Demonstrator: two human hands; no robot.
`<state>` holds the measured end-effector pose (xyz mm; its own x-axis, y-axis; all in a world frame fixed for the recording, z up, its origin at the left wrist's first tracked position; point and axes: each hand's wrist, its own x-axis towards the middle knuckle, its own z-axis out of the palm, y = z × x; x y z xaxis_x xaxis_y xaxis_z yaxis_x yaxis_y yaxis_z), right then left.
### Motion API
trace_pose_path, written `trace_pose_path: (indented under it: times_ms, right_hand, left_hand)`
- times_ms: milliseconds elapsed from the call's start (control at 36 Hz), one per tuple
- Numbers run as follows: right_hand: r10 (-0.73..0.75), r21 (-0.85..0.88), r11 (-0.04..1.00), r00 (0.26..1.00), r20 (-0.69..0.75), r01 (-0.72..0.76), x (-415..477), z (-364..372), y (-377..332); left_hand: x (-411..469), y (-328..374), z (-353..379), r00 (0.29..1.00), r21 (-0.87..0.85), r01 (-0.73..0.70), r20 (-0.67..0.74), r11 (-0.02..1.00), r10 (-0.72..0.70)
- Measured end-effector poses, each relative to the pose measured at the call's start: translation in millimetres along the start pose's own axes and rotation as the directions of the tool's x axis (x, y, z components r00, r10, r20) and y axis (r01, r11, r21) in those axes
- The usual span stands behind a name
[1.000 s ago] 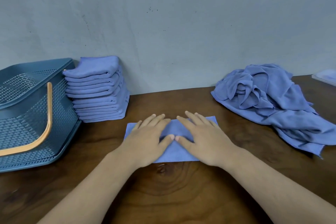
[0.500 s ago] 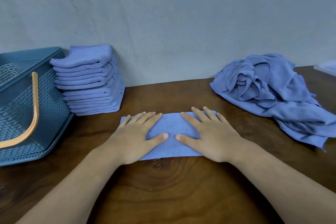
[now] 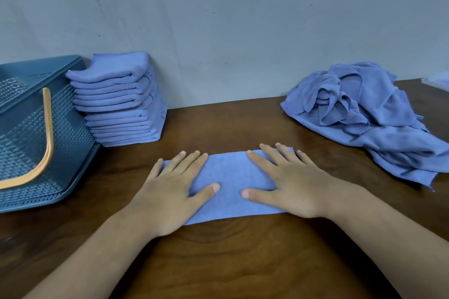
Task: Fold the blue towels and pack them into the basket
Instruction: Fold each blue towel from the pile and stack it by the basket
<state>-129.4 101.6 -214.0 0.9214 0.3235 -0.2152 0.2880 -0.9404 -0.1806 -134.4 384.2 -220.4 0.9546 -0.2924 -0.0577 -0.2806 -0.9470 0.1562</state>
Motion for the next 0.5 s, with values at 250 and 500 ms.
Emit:
trace_pose_path:
  times_ms: [250, 500]
  right_hand:
    - [-0.024, -0.047, 0.999, 0.967, -0.252, 0.013, 14.6, -10.7, 26.0]
    - [0.02, -0.047, 0.998, 0.948, -0.318, -0.037, 30.9, -16.1, 26.0]
  left_hand:
    - [-0.8, -1.7, -8.3, 0.976, -0.039, -0.121, -0.184, 0.992, 0.112]
    - [-5.5, 36.7, -1.4, 0.968, -0.067, -0.23, -0.115, 0.971, 0.221]
